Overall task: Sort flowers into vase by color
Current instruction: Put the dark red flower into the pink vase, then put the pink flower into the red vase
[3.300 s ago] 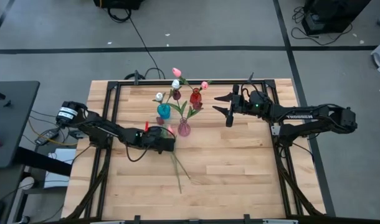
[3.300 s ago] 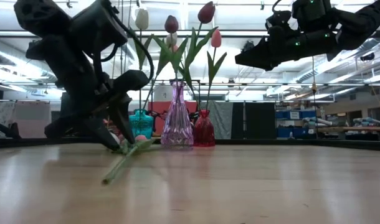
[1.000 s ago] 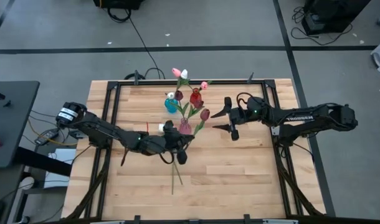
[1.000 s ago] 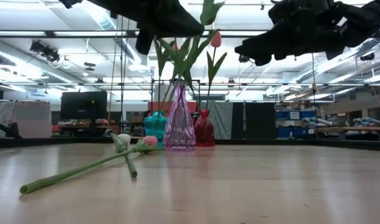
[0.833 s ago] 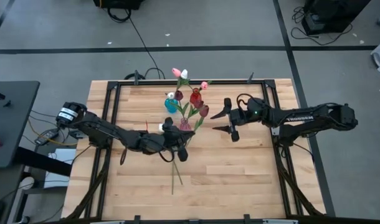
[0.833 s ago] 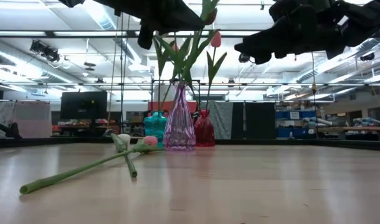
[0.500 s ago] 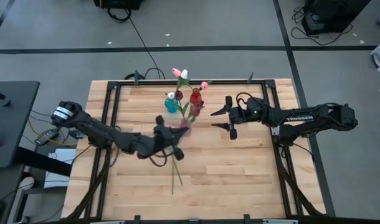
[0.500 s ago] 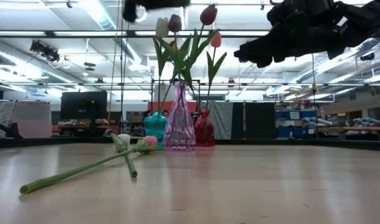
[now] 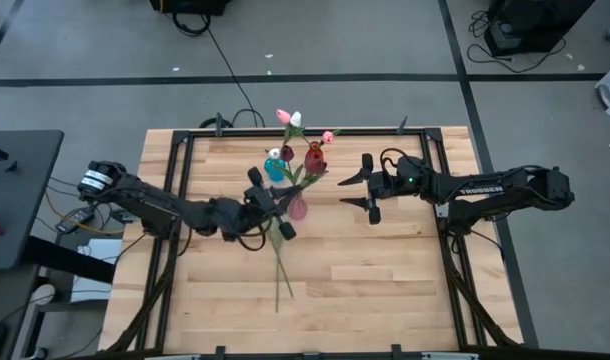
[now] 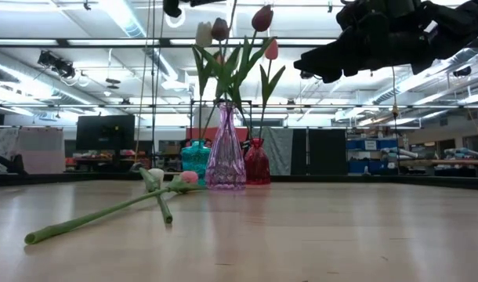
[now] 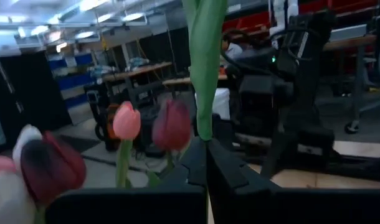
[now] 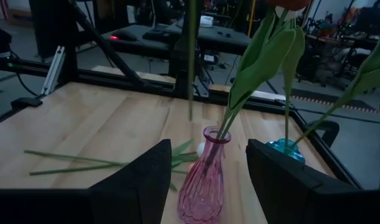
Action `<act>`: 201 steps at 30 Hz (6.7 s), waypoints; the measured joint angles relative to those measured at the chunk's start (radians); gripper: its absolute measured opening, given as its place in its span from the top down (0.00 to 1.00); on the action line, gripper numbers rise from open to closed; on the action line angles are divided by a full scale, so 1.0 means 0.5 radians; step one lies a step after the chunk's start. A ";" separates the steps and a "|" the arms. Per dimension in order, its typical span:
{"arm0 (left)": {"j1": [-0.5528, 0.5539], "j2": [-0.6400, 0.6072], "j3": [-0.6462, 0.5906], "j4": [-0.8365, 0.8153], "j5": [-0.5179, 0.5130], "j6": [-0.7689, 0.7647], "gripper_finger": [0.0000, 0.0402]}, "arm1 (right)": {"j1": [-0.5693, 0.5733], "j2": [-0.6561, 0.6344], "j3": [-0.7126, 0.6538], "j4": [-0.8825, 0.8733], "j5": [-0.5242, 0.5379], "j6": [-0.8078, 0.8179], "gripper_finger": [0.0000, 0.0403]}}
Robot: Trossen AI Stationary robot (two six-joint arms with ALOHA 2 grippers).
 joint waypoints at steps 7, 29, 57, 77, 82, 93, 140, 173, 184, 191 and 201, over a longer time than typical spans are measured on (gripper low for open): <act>0.153 0.001 0.000 0.093 0.202 0.085 1.00 | 0.000 0.000 0.000 -0.002 -0.001 0.000 0.46; 0.273 0.011 -0.717 0.887 0.277 -0.393 0.96 | -0.001 0.000 0.000 -0.001 0.001 0.000 0.47; 0.062 -0.100 -0.324 -0.922 0.104 -1.094 0.69 | -0.001 0.000 0.000 -0.082 0.100 0.000 0.47; -0.252 0.149 -0.304 -1.416 0.726 -2.807 0.75 | -0.002 0.000 0.000 -0.084 0.107 -0.044 0.47; -0.252 0.270 -0.292 -1.436 0.941 -2.998 0.83 | -0.002 0.000 0.000 -0.074 0.107 -0.099 0.47; -0.181 0.409 -0.044 -1.909 0.961 -3.019 0.86 | -0.002 0.000 0.000 -0.030 0.105 -0.103 0.47; -0.094 0.162 -0.050 -2.505 0.942 -2.844 1.00 | -0.002 -0.001 0.001 -0.052 0.151 -0.091 0.47; -0.194 -0.518 -0.050 -1.397 0.302 -1.129 1.00 | -0.188 -0.336 0.001 -0.938 0.308 0.134 0.47; -0.154 -0.468 -0.048 -0.782 0.375 -0.502 1.00 | 0.231 -0.273 0.001 -0.791 0.068 0.496 0.49; -0.118 -0.146 -0.048 -0.391 0.383 -0.447 1.00 | 0.672 -0.063 0.002 -0.167 0.476 0.624 0.50; -0.107 0.400 -0.048 0.377 0.471 -0.506 1.00 | 1.005 0.224 0.002 0.299 1.044 0.545 0.50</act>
